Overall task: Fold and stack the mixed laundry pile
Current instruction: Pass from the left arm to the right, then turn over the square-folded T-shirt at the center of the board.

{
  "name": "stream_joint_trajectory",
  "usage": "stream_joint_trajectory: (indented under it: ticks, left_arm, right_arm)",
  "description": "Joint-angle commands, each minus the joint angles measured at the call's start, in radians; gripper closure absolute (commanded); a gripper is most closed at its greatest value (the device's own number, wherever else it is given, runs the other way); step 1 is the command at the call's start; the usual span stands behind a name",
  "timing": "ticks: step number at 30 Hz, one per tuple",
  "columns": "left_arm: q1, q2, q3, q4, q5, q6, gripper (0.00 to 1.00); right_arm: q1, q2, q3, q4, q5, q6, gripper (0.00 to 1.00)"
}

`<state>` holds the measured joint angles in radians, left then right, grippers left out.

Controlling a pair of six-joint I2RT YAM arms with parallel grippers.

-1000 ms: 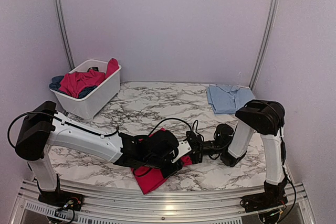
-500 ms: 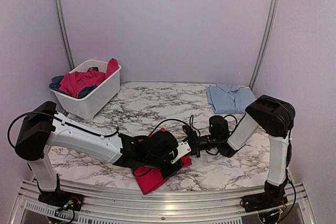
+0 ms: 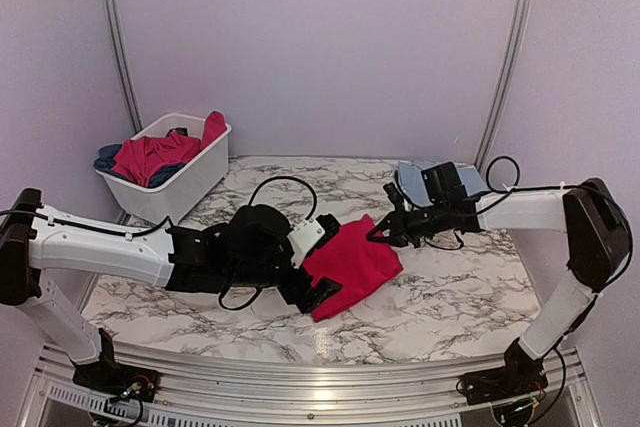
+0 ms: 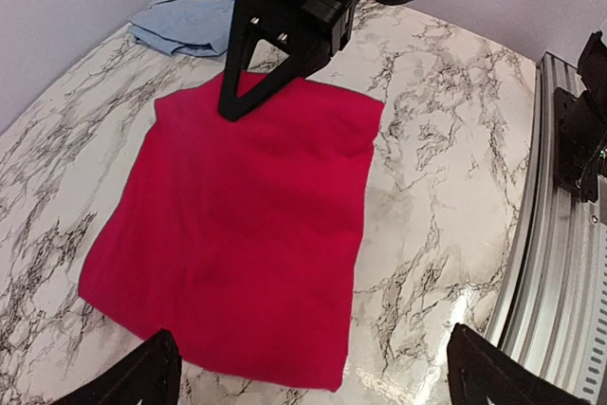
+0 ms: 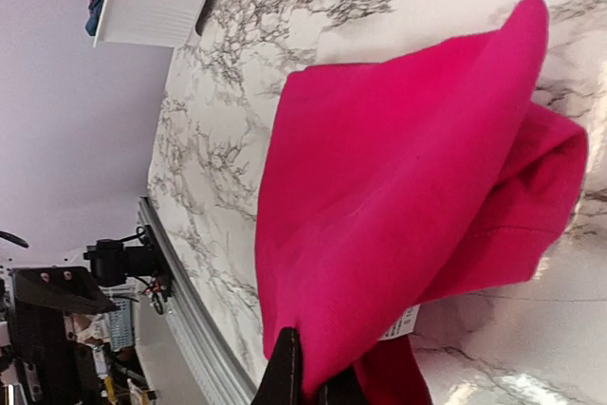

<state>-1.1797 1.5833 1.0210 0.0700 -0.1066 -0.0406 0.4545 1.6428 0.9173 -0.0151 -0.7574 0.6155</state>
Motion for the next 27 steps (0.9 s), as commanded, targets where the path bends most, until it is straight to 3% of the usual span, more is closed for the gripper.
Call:
stream_joint_trajectory:
  ticks: [1,6,11,15,19,23,27]
  left_arm:
    - [0.049,-0.068,-0.068,0.019,-0.020,-0.034,0.01]
    - [0.085,-0.104,-0.115,0.030,-0.039,-0.040,0.01]
    - [0.109,-0.127,-0.146,0.036,-0.064,-0.049,0.01]
    - [0.136,-0.140,-0.169,0.040,-0.094,-0.061,0.01]
    - [0.163,-0.157,-0.186,0.019,-0.132,-0.073,0.01]
    - [0.186,-0.217,-0.212,0.011,-0.151,-0.104,0.01]
    - [0.224,-0.290,-0.246,0.003,-0.161,-0.149,0.01]
  right_arm:
    - [-0.102,-0.079,0.173,-0.461,0.200,-0.328,1.00]
    - [-0.181,-0.128,0.370,-0.669,0.420,-0.462,1.00]
    - [-0.156,-0.143,0.569,-0.823,0.692,-0.546,1.00]
    - [-0.016,-0.064,0.674,-0.896,0.924,-0.592,1.00]
    - [0.116,0.096,0.672,-0.908,1.092,-0.583,1.00]
    - [0.249,0.315,0.733,-0.897,1.120,-0.572,1.00]
    - [0.366,0.492,0.897,-0.901,1.119,-0.583,1.00]
